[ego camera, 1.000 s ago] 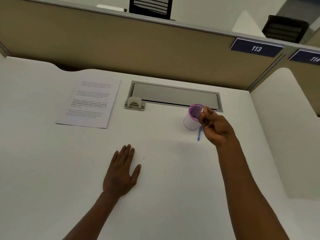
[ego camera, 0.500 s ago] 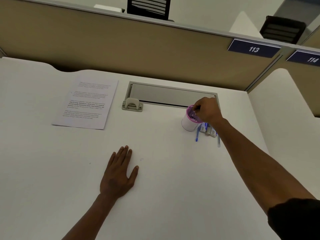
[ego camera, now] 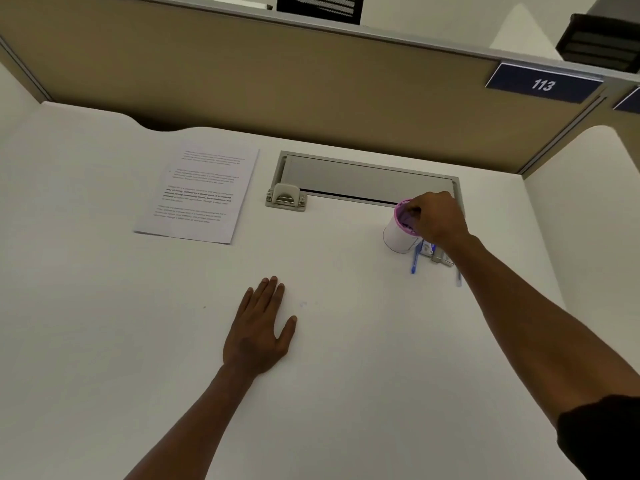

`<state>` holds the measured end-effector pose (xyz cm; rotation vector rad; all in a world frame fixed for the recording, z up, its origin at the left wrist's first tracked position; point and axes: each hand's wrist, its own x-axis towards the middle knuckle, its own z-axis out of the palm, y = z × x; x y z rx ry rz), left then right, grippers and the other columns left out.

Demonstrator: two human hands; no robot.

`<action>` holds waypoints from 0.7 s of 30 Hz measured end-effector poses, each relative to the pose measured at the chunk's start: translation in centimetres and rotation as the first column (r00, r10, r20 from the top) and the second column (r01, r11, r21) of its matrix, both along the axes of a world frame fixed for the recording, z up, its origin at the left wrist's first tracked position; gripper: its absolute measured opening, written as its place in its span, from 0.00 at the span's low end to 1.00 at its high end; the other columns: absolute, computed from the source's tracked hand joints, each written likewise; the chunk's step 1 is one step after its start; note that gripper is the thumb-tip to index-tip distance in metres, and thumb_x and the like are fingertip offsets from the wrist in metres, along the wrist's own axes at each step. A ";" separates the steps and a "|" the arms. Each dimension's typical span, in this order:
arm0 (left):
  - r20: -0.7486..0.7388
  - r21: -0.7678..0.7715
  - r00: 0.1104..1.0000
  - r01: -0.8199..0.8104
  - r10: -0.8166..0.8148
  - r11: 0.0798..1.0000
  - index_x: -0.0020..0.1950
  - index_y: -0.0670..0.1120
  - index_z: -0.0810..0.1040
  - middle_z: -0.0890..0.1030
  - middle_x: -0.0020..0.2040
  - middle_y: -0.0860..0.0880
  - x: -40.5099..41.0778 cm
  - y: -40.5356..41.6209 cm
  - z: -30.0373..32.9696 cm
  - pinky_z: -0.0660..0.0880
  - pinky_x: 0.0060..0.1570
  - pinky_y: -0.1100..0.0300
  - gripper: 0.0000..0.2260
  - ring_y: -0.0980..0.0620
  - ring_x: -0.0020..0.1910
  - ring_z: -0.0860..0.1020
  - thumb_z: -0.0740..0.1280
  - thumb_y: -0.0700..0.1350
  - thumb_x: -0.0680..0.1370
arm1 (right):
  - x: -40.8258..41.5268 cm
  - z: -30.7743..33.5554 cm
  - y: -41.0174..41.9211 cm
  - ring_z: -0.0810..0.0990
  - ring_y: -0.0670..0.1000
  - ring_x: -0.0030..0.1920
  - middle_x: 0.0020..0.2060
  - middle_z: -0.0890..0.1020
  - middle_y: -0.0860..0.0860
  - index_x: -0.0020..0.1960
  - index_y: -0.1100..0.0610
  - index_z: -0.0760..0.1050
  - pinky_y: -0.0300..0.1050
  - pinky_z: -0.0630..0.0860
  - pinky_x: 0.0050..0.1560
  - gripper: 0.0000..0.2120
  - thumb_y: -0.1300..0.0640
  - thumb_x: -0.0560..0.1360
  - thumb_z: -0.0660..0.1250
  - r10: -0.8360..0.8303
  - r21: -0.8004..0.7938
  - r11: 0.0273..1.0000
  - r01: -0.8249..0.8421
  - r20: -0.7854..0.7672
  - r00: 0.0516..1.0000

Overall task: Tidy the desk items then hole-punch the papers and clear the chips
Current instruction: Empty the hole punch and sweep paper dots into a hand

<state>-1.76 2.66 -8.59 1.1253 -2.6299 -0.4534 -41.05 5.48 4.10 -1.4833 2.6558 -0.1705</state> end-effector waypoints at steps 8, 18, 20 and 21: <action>0.010 -0.005 1.000 0.000 0.000 1.000 0.79 0.45 0.60 0.58 0.80 0.49 0.0 0.0 0.1 0.55 0.77 0.50 0.30 0.55 0.79 0.53 0.59 0.58 0.80 | 1.9 1.1 2.1 0.83 0.55 0.46 0.45 0.86 0.56 0.49 0.59 0.83 0.47 0.78 0.49 0.14 0.50 0.75 0.67 0.010 -0.397 0.917 0.033 0.104 0.994; -0.072 -0.014 0.997 -0.022 0.021 1.000 0.77 0.43 0.64 0.64 0.78 0.47 0.4 0.1 0.1 0.57 0.77 0.51 0.28 0.53 0.79 0.57 0.61 0.53 0.80 | 21.2 -11.4 11.4 0.37 0.51 0.79 0.80 0.43 0.53 0.80 0.56 0.43 0.51 0.42 0.79 0.39 0.32 0.78 0.45 0.030 -0.084 0.996 -0.006 0.287 0.958; -0.081 -0.034 0.994 -0.072 0.069 0.997 0.76 0.42 0.66 0.66 0.76 0.46 0.8 0.4 0.2 0.59 0.76 0.50 0.26 0.51 0.78 0.58 0.61 0.51 0.80 | 23.1 -11.7 10.5 0.32 0.54 0.78 0.78 0.36 0.56 0.79 0.57 0.36 0.55 0.39 0.78 0.41 0.31 0.78 0.42 -0.038 -0.007 0.999 0.039 0.173 0.984; -0.077 -0.037 0.992 -0.105 0.102 0.994 0.75 0.41 0.66 0.67 0.76 0.46 1.1 0.5 0.1 0.59 0.76 0.49 0.25 0.50 0.79 0.58 0.61 0.51 0.81 | 23.9 -11.5 9.9 0.32 0.54 0.78 0.78 0.36 0.57 0.79 0.58 0.35 0.55 0.40 0.78 0.42 0.30 0.78 0.41 -0.060 0.001 0.998 0.061 0.159 0.986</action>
